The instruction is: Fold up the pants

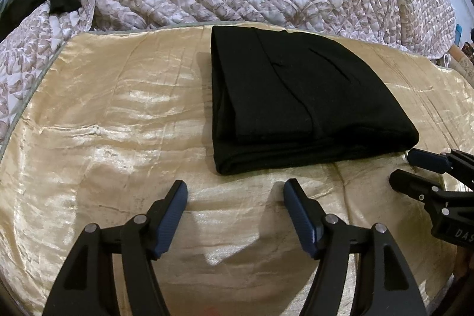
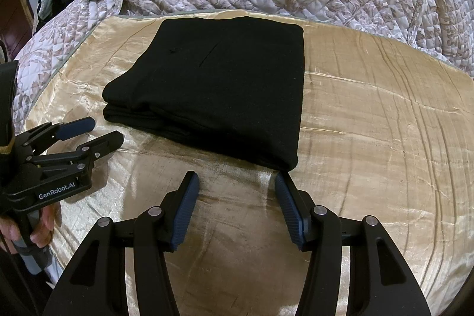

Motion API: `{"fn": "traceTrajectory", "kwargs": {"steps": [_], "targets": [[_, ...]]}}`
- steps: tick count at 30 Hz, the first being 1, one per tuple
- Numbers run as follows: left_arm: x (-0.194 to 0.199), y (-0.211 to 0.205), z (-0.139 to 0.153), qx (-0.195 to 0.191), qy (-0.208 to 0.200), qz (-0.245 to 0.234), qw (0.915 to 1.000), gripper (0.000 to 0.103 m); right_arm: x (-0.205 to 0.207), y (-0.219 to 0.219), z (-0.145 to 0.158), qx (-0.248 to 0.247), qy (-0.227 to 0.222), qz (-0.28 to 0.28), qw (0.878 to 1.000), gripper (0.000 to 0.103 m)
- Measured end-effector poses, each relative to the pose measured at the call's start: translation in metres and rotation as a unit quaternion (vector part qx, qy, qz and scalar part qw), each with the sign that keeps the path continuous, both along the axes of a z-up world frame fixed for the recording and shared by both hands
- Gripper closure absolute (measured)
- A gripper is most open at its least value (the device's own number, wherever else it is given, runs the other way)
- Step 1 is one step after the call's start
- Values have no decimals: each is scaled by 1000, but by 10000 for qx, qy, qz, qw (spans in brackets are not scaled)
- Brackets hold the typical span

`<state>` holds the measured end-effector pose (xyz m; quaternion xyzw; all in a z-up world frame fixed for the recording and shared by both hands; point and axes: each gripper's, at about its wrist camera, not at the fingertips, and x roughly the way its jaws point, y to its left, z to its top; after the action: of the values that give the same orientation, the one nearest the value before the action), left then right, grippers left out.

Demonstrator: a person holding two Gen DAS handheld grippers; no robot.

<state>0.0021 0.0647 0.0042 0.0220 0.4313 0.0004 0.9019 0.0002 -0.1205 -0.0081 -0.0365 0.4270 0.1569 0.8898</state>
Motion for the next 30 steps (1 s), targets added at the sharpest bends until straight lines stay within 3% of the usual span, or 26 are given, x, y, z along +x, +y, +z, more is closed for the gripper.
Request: {"fn": "traceTrajectory", "kwargs": {"steps": [30], "targets": [[-1,0,0,53,-13,-90,9999,32,1,3,-1,-34,-18,25,10000,45]]}}
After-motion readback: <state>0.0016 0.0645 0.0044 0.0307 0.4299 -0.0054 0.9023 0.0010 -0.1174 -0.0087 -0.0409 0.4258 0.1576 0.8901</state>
